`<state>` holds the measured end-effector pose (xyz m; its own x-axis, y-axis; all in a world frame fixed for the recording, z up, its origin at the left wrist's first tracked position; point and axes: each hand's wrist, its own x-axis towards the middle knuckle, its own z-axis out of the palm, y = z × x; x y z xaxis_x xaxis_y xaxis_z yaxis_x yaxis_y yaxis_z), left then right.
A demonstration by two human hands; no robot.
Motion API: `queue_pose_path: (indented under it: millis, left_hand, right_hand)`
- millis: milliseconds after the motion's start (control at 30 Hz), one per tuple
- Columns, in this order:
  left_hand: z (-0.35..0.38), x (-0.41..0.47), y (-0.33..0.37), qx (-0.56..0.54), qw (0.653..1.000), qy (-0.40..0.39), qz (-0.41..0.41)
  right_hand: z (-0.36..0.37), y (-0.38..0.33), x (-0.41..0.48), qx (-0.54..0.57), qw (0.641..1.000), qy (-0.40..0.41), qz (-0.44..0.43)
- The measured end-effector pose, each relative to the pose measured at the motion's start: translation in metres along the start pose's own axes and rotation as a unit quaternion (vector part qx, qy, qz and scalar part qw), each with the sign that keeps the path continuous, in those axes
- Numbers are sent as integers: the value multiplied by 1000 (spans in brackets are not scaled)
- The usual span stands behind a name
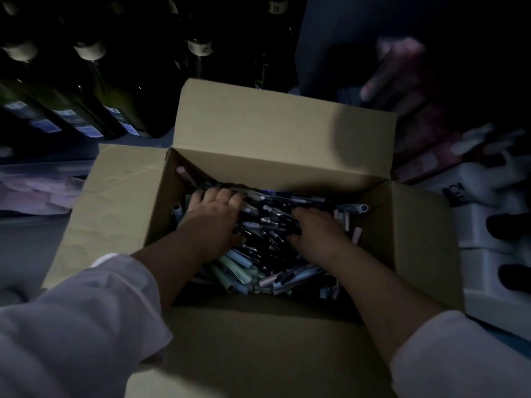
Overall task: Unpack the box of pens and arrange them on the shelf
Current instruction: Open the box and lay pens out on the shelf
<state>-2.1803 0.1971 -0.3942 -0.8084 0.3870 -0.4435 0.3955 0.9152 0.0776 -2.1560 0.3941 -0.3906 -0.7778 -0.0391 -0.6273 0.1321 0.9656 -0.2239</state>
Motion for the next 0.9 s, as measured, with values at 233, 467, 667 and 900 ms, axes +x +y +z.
queue_pose_path:
  millis: [233, 467, 667, 900]
  left_hand:
    - [-6, 4, -2, 37, 999, 36, 13]
    - [-14, 6, 2, -77, 994, 73, 5]
    - [-37, -13, 16, -497, 854, 126, -87]
    - [-87, -43, 37, -786, 572, 47, -230]
  right_hand:
    - [-10, 12, -18, 153, 988, 20, -2]
    - [-3, 25, -29, 286, 956, 63, -22]
    - [-20, 15, -51, 433, 895, 82, -61]
    - [-51, -4, -88, 501, 861, 72, -40]
